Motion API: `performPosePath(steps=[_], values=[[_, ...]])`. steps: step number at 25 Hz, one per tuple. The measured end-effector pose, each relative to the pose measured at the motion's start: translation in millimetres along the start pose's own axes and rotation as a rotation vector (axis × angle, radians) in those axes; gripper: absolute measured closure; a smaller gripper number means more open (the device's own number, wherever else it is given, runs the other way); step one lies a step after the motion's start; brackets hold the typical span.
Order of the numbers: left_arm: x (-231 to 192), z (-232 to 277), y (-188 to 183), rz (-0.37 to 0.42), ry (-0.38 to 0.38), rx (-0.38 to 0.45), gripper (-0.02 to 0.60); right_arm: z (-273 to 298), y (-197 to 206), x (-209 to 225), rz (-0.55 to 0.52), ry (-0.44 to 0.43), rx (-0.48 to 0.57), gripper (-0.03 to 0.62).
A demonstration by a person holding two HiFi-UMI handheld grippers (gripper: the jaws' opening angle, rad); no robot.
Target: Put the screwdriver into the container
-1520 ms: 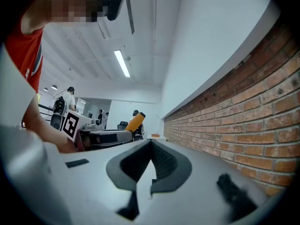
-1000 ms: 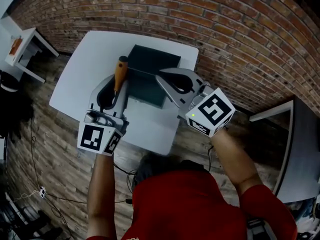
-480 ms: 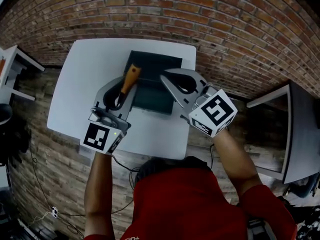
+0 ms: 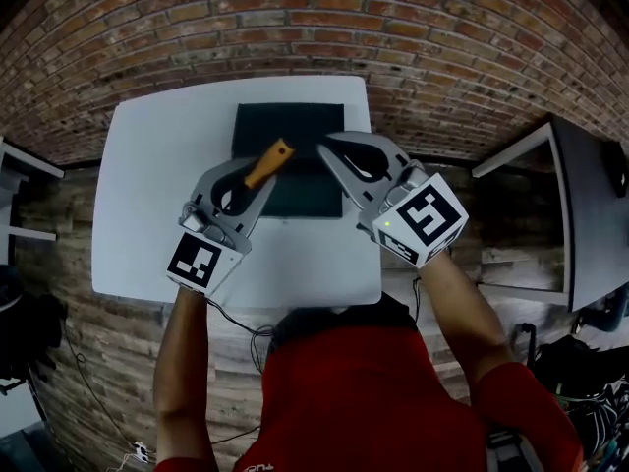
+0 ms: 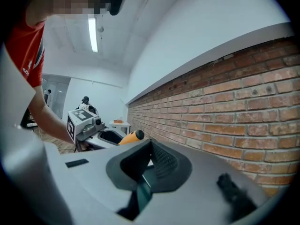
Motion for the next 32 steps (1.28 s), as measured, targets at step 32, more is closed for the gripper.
performPosePath(steps=[32], values=[[39,81,126,0.138,0.551,-0.376,0.489,-16,79,22,0.06,0.087,-0.202,0.563]])
Point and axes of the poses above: the fingertips, and each gripper's own axes: z forward along the fingers, x to its right, y out of its underside, the point moved 1 cm from there along -z, backward along the fingers, and after that the axes turned 4 degrees about y, right-handed, at the moved point
